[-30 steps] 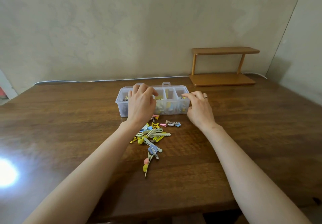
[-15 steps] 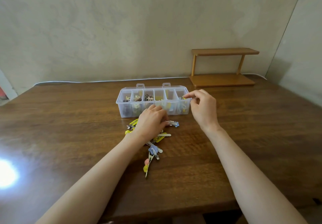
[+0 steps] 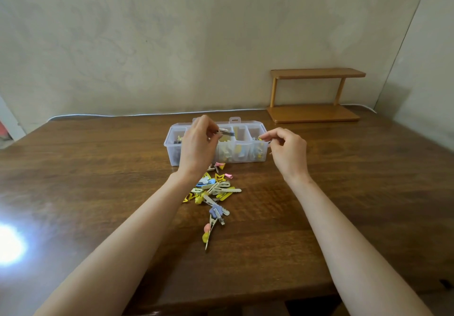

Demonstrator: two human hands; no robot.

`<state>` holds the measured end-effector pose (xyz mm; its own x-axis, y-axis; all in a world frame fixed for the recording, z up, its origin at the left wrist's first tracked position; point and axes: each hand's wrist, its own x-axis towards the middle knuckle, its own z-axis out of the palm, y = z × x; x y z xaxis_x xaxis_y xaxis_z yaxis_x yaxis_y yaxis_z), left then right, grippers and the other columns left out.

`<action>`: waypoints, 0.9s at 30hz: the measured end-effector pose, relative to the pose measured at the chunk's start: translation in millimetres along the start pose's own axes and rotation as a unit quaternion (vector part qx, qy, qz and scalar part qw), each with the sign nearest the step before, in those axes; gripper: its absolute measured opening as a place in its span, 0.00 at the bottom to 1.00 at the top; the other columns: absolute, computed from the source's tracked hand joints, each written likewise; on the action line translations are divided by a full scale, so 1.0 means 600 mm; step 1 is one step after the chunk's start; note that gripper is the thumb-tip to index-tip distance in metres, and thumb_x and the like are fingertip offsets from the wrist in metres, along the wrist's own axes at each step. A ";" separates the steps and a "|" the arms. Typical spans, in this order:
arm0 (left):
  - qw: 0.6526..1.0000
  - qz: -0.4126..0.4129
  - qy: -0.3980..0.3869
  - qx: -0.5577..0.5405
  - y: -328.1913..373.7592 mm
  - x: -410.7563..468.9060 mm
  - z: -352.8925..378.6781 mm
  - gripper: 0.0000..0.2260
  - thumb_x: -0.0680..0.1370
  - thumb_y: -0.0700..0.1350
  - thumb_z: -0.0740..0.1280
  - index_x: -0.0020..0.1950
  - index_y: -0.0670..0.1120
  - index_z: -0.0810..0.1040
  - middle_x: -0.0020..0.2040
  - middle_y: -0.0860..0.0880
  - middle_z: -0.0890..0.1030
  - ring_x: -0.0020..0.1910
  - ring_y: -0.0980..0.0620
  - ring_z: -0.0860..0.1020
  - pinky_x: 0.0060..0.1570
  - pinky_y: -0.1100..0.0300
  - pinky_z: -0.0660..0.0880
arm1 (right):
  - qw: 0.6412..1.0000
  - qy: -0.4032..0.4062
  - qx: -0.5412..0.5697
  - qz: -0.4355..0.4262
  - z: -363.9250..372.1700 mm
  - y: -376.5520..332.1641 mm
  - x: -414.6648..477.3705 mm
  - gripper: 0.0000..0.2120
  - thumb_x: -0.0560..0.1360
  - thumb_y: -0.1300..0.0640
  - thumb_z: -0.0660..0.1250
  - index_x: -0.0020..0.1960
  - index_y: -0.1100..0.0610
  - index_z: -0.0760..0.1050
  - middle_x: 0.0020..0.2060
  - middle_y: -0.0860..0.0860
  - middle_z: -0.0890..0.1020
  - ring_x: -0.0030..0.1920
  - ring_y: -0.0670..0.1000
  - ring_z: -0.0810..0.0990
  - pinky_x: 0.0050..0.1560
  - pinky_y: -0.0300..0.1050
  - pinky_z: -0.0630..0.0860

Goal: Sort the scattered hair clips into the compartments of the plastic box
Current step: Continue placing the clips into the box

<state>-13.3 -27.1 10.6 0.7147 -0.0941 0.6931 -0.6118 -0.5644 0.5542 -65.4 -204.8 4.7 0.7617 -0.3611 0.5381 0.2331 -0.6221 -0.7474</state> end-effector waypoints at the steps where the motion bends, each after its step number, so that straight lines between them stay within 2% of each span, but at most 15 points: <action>1: 1.000 -0.013 0.006 0.009 -0.003 0.009 0.002 0.05 0.73 0.37 0.69 0.45 0.42 0.73 0.43 0.49 0.77 0.40 0.50 0.75 0.42 0.53 0.76 | 1.000 0.000 0.001 0.001 0.000 0.000 0.000 0.13 0.76 0.69 0.60 0.45 0.57 0.81 0.46 0.52 0.82 0.47 0.47 0.80 0.45 0.38 0.78; 4: 0.998 -0.048 0.023 0.044 -0.007 0.032 0.009 0.05 0.74 0.39 0.68 0.46 0.41 0.73 0.45 0.46 0.78 0.43 0.47 0.76 0.43 0.50 0.74 | 1.000 0.002 -0.002 0.000 0.001 0.001 0.000 0.13 0.77 0.68 0.60 0.46 0.57 0.81 0.46 0.52 0.83 0.47 0.48 0.80 0.46 0.40 0.79; 8: 0.987 -0.089 -0.049 0.121 -0.012 0.046 0.024 0.10 0.75 0.44 0.67 0.54 0.43 0.72 0.48 0.47 0.80 0.50 0.47 0.75 0.45 0.51 0.73 | 1.000 0.002 -0.002 -0.002 0.001 0.002 0.000 0.13 0.77 0.68 0.60 0.45 0.57 0.81 0.45 0.51 0.82 0.46 0.47 0.80 0.45 0.37 0.78; 12: 0.991 -0.054 -0.055 0.109 -0.022 0.031 0.025 0.07 0.77 0.42 0.63 0.55 0.44 0.73 0.48 0.49 0.82 0.52 0.49 0.75 0.44 0.55 0.70 | 1.000 0.001 0.007 -0.001 0.002 0.002 0.001 0.14 0.77 0.69 0.59 0.44 0.56 0.81 0.44 0.50 0.82 0.46 0.47 0.80 0.44 0.39 0.78; 18: 0.996 -0.006 -0.038 0.082 -0.028 0.019 0.006 0.06 0.78 0.40 0.62 0.53 0.44 0.74 0.45 0.51 0.83 0.50 0.52 0.75 0.42 0.58 0.69 | 1.000 -0.008 0.008 -0.002 0.000 -0.001 0.000 0.14 0.77 0.68 0.59 0.45 0.57 0.81 0.43 0.49 0.81 0.45 0.47 0.80 0.41 0.32 0.74; 21: 0.995 0.013 -0.045 0.084 -0.024 0.013 -0.002 0.05 0.77 0.41 0.64 0.52 0.44 0.75 0.46 0.50 0.82 0.48 0.53 0.75 0.42 0.58 0.70 | 1.000 -0.009 0.008 -0.001 0.000 0.000 0.000 0.14 0.77 0.68 0.59 0.45 0.56 0.81 0.43 0.48 0.80 0.45 0.47 0.80 0.42 0.34 0.76; 27: 0.993 0.025 -0.067 0.094 -0.021 -0.001 -0.014 0.05 0.77 0.41 0.64 0.51 0.45 0.76 0.47 0.51 0.81 0.48 0.51 0.75 0.46 0.52 0.75 | 1.000 -0.017 -0.001 -0.005 0.001 -0.001 0.001 0.13 0.77 0.67 0.59 0.45 0.55 0.81 0.43 0.48 0.80 0.44 0.46 0.79 0.46 0.40 0.79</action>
<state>-9.1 -12.9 7.0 0.7320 -0.2267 0.6424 -0.5817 -0.6990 0.4161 -64.6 -204.2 4.8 0.7794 -0.3313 0.5318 0.2395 -0.6269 -0.7414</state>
